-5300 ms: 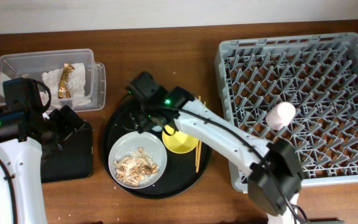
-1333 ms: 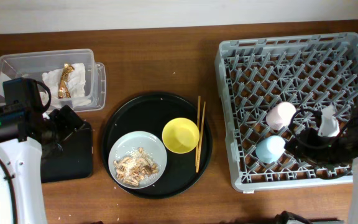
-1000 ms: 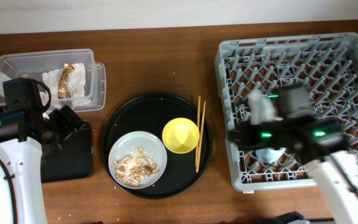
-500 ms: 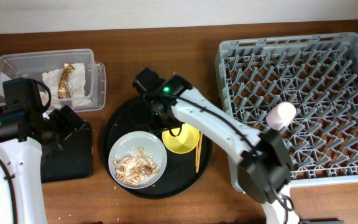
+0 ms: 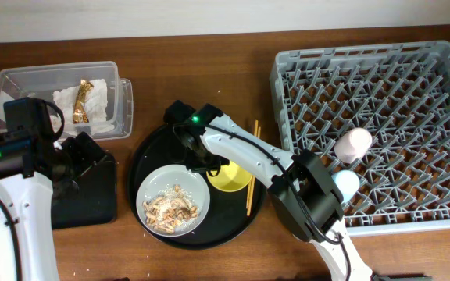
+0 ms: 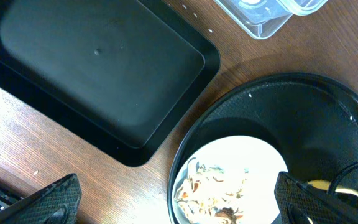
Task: Sort waste into correct bins and load items into the dishwasher rack
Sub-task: 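Reach the right gripper to the yellow bowl on the tray and grasp it, then carry the yellow bowl with the right gripper into the rack's back corner, release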
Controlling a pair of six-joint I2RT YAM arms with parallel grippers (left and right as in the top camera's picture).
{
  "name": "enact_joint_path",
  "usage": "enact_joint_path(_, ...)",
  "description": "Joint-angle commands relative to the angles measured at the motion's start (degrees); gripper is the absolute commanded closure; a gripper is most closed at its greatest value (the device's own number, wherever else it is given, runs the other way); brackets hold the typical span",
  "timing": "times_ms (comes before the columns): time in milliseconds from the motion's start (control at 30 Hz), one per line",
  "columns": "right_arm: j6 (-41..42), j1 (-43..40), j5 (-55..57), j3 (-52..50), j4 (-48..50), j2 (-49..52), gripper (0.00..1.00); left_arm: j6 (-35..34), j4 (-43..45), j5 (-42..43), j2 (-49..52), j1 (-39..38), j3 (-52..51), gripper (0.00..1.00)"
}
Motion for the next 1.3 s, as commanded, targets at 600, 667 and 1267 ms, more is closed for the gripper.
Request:
enact_joint_path(600,-25.0,-20.0,-23.3,41.8,-31.0,-16.3,0.96,-0.7,0.1,-0.4,0.1,0.2,-0.1,0.01)
enact_joint_path(667,-27.2,-26.2,-25.9,38.8,-31.0,-20.7,0.96,-0.7,0.1,-0.4,0.2,0.2,0.0,0.01)
enact_joint_path(1267,-66.2,-74.5,-68.1,4.6,-27.6,-17.9,0.96,-0.7,0.1,-0.4,0.2,0.2,0.0,0.01)
